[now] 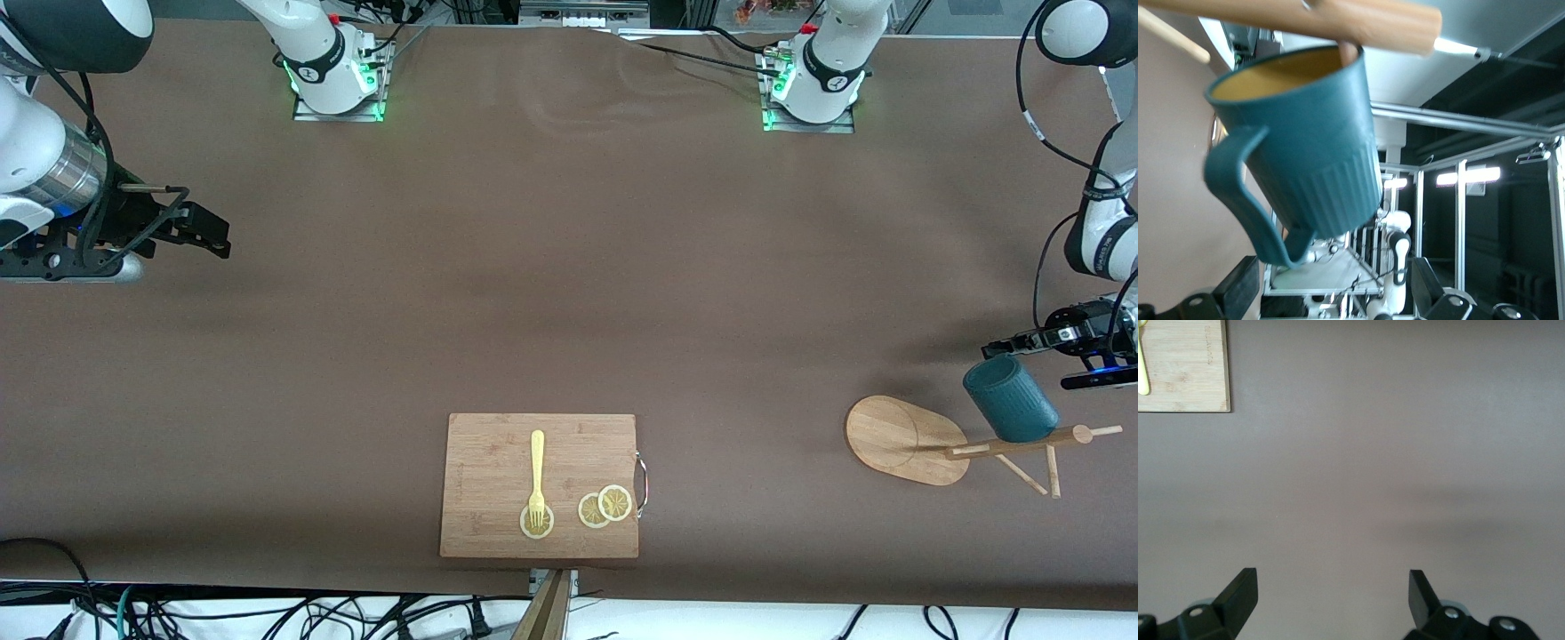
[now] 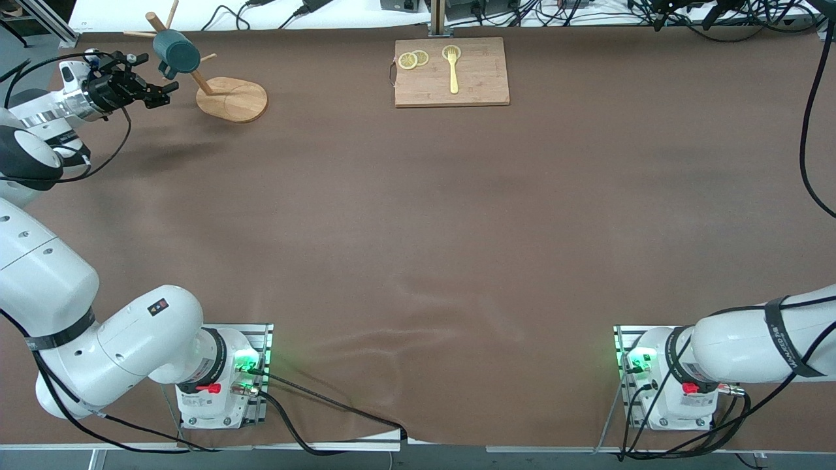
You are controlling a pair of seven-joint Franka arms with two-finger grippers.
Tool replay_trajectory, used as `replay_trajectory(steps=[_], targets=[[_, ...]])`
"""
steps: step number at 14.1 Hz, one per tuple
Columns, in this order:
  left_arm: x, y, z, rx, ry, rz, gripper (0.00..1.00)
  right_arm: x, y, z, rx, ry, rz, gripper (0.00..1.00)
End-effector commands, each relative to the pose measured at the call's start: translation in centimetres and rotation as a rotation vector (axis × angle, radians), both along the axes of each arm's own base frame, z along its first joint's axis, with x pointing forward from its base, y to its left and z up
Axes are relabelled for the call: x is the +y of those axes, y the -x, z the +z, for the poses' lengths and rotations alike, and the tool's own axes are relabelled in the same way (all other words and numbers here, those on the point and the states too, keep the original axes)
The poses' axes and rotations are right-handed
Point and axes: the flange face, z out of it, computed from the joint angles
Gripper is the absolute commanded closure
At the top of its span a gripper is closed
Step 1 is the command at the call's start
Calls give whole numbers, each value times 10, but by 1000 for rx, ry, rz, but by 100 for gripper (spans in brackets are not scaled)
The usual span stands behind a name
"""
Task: Pass cup and hang on rack
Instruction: 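Open the left gripper and pull it back from the mug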
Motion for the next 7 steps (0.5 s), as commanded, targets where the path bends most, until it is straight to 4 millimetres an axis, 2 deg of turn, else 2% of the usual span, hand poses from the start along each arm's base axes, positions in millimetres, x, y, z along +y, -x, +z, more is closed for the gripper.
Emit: replay_trajectory(steps=[1,2,3,7], targets=[[21,14,25,-31,-82,-111,0,-3,2,7,-10,-19,2,0],[32,29,26,-11,-104,-149,0,-3,2,6,-7,-19,2,0],[39,36,32,-5,-131,-165,0,-3,2,6,-8,-19,2,0],[56,41,73,-25,-243,-273,0,-3,2,7,-10,-19,2,0]])
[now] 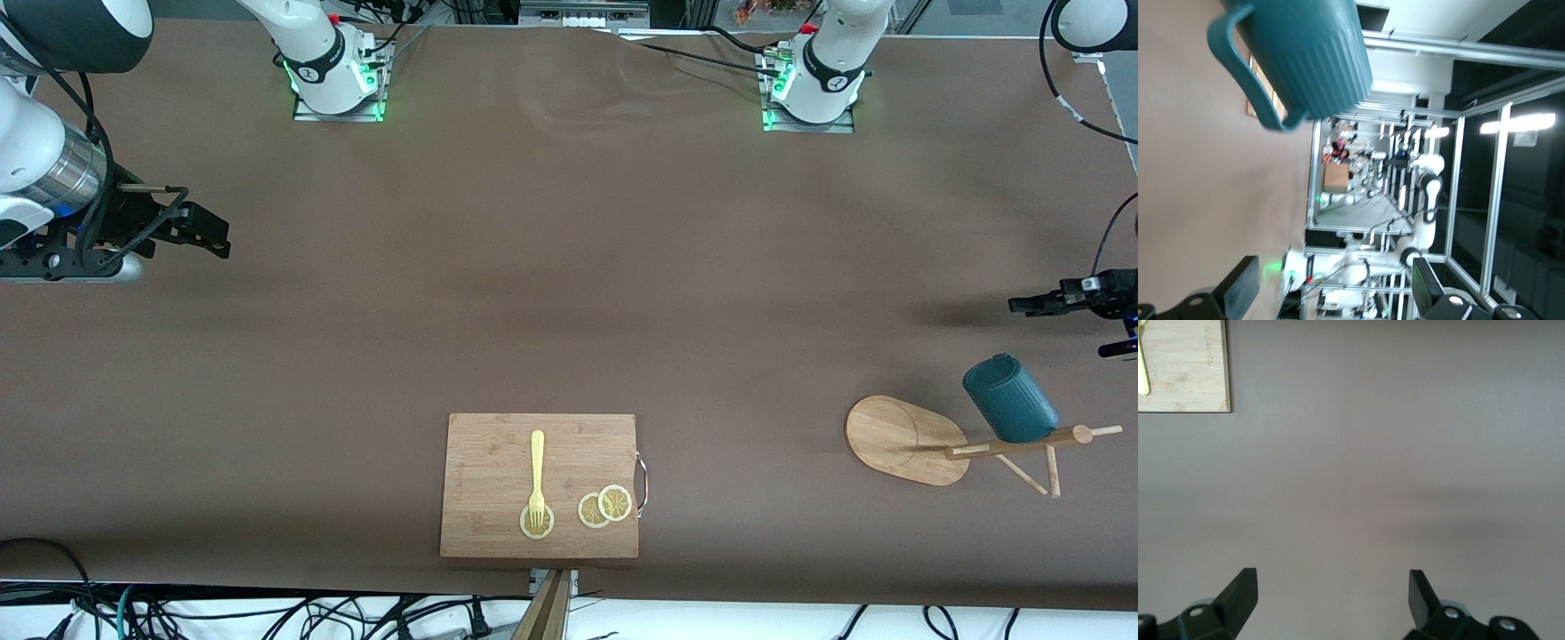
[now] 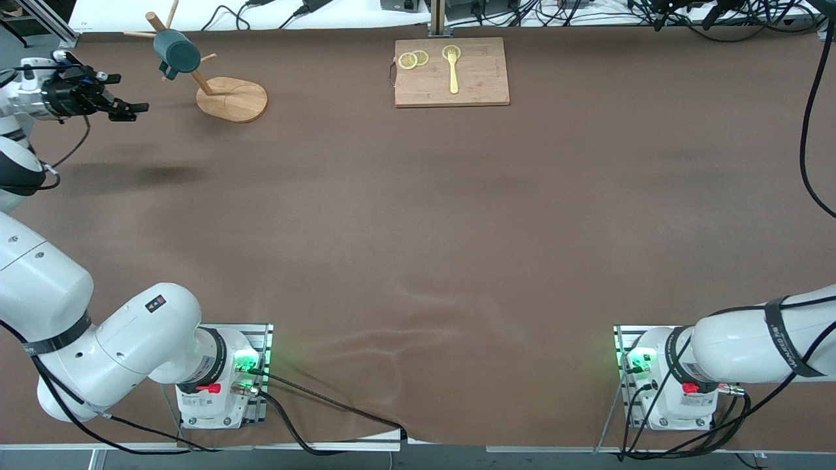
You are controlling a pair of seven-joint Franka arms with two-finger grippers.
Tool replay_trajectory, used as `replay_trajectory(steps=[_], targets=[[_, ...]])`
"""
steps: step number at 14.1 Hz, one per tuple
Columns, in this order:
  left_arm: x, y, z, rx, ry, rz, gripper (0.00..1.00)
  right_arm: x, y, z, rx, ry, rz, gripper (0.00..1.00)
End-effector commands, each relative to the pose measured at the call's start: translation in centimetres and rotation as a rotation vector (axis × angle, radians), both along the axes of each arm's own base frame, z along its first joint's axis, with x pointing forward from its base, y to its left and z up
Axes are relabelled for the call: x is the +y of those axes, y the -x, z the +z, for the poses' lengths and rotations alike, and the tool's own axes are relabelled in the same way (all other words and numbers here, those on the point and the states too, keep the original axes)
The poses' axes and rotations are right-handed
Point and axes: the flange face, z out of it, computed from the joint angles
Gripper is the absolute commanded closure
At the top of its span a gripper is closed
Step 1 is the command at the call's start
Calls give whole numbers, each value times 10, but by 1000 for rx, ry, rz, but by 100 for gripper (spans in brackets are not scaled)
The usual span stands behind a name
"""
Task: Pass cup and hang on rack
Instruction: 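Open the left gripper and pull it back from the mug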
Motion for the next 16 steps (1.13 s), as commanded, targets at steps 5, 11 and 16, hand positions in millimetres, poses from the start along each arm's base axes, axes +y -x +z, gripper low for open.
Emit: replay_trajectory(steps=[5,11,16], targets=[[-40,-19,145,-41,-490,-268,0,-3,1,6,-8,-19,1,0],[-183,-59,249,36,-951,-365,0,-3,1,6,-8,-19,1,0],[-302,-79,292,-95,-1356,-477,0,-3,1,6,-8,-19,3,0]])
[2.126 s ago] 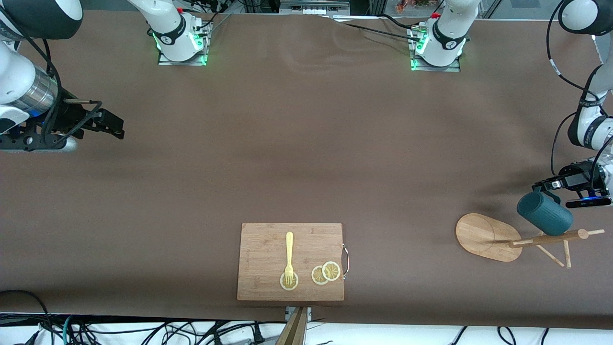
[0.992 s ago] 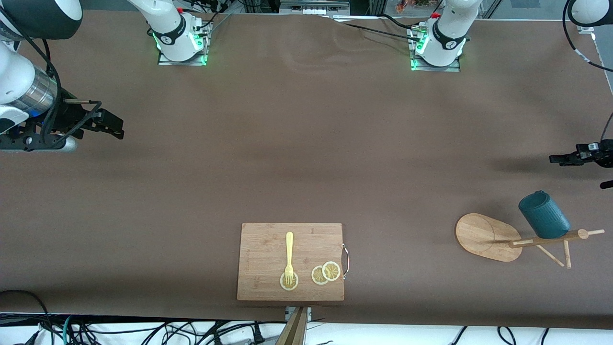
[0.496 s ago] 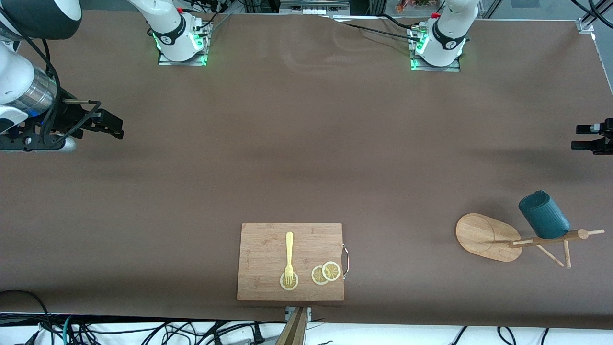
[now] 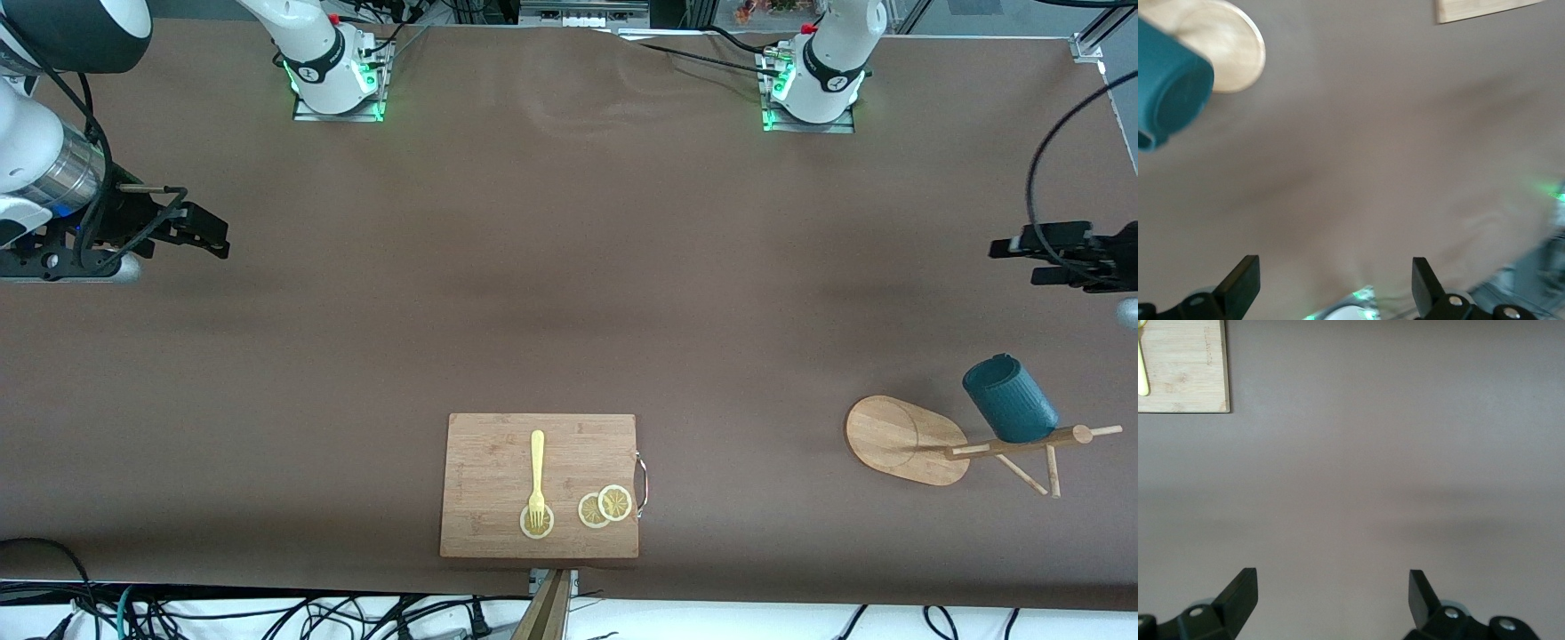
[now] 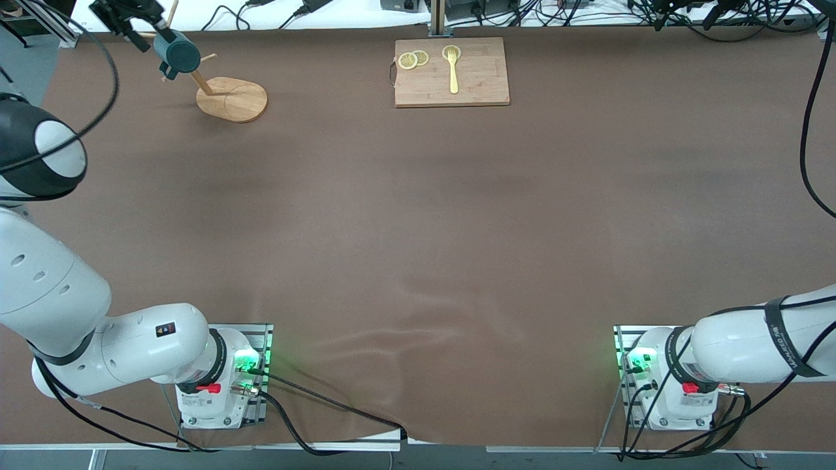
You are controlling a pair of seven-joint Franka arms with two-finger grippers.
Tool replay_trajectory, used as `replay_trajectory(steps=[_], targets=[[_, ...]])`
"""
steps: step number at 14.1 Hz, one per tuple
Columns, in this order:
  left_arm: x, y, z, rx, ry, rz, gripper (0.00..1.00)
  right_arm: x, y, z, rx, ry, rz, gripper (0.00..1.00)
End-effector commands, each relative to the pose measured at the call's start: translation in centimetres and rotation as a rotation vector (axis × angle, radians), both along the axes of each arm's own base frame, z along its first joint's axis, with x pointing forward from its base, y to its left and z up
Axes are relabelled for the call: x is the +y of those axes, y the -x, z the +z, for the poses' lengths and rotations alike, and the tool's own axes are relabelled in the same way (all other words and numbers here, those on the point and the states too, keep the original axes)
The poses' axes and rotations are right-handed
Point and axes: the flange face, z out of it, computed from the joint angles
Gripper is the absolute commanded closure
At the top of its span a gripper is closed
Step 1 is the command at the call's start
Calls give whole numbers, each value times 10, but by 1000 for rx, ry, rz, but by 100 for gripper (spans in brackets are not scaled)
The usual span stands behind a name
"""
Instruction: Pass cup and hang on rack
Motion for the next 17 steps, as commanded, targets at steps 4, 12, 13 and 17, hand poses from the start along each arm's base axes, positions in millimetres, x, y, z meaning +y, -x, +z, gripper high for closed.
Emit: replay_trajectory(steps=[4,12,13,17], targets=[[-55,4,56,-204,-294,-51,0,-2,2,6,-8,-18,3,0],[-78,56,92,-154,-346,155,0,-2,2,5,-5,-18,3,0],[-80,57,93,-154,-346,152,0,-2,2,6,-6,-18,5,0],[-97,68,101,-165,-346,126,0,-2,2,5,-5,-18,5,0]])
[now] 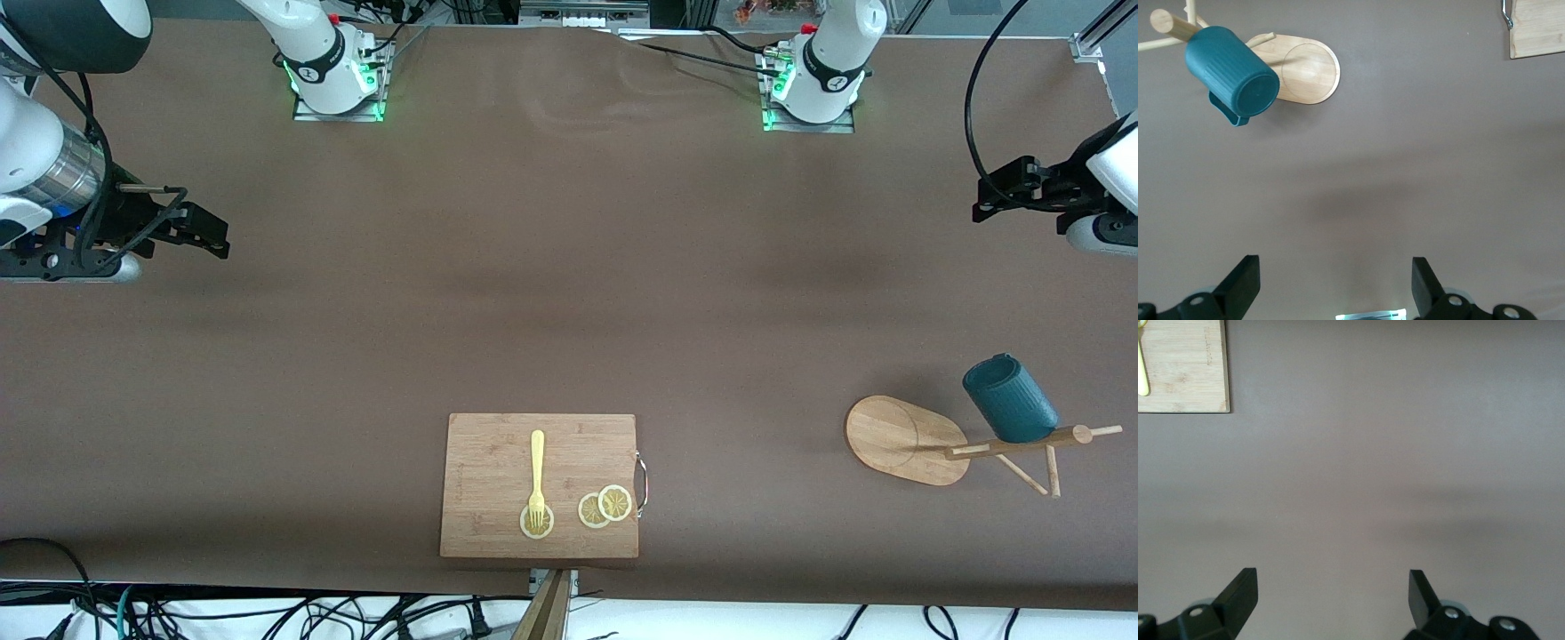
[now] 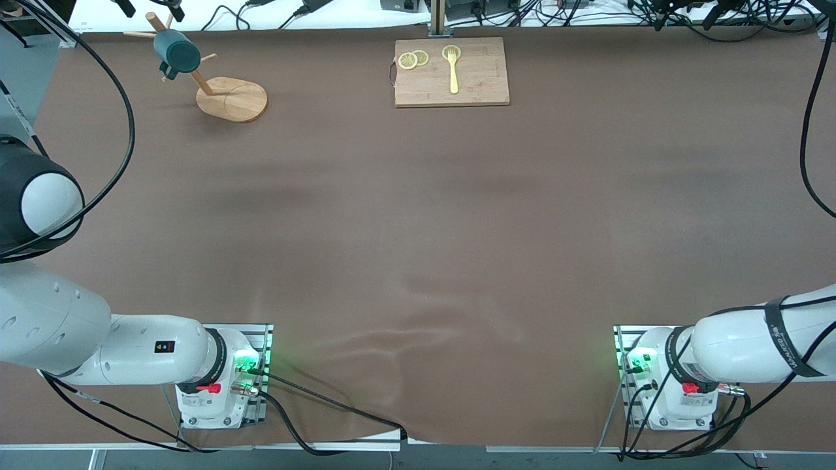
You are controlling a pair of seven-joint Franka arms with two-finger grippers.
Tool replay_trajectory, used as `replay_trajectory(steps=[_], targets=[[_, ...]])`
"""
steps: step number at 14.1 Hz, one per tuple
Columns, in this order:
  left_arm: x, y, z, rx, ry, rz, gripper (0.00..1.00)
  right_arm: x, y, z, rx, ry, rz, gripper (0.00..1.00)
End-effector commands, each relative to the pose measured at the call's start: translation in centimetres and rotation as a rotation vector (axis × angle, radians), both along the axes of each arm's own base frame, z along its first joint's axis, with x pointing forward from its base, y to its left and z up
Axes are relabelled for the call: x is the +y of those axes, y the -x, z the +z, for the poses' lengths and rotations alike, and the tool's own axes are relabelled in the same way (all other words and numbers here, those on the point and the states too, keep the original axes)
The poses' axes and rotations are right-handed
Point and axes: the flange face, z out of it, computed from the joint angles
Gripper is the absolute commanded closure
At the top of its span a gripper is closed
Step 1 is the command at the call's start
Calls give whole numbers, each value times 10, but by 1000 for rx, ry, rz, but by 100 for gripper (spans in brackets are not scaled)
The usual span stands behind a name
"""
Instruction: Pass cup and hang on rack
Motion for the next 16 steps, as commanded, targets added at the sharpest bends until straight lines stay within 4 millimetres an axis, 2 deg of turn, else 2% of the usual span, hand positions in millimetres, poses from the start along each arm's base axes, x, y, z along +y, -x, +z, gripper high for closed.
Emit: replay_trajectory(steps=[1,4,7,14,16], targets=[[-8,17,6,1,-21,4,0,-2,2,5,-3,-18,3,0],[-7,20,3,8,-2,18,0,-2,2,5,-5,-18,3,0],[-5,8,-9,33,-3,22,0,-2,2,5,-3,-18,3,0],[-11,5,-12,37,-2,11,0,-2,2,5,-3,-18,3,0],[-5,4,-14,42,0,17,0,-2,2,5,-3,-18,3,0]])
